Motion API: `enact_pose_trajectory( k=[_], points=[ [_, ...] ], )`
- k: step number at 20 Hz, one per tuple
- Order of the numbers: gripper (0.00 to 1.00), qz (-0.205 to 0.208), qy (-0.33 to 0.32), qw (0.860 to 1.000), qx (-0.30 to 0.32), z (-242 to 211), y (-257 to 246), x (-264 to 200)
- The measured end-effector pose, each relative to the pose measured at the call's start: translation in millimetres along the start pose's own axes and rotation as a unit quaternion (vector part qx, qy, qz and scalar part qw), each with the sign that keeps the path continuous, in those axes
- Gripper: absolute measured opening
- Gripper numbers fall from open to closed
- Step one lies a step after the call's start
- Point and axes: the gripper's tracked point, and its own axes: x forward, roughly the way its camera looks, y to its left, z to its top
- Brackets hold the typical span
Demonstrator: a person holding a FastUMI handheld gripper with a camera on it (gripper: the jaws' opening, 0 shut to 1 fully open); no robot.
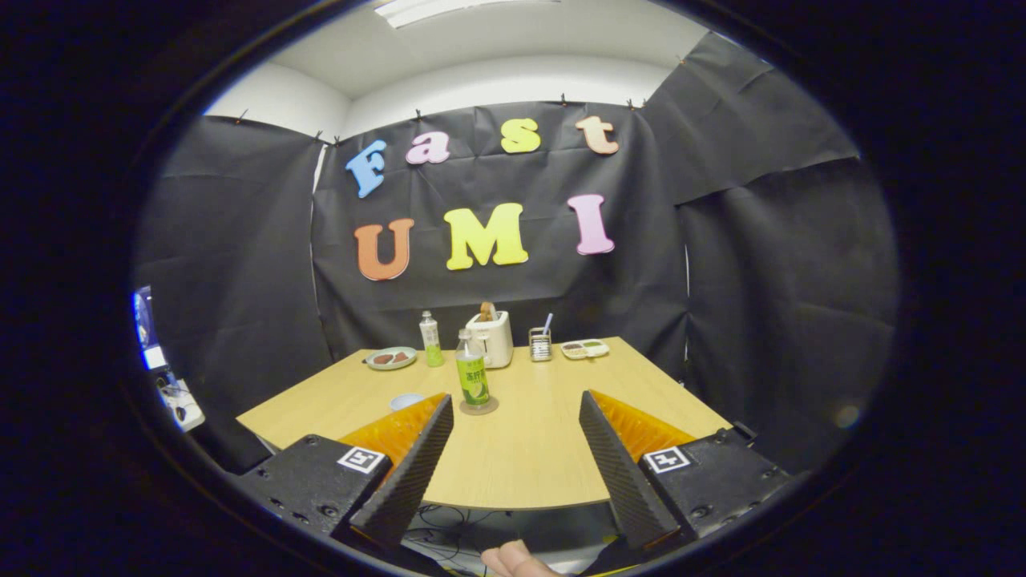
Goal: Take the bottle from table, then pour the juice into the cup, finally place the bottle on the coaster
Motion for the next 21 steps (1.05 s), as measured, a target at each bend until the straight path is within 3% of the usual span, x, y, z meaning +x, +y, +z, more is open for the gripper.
enact_pose_trajectory(
  k=[11,21],
  points=[
    [1.0,0.023,-0.045,0.998,-0.021,4.3,5.0,-6.1],
    [1.0,0.019,-0.062,0.997,-0.035,4.3,3.6,-8.8]
  ],
)
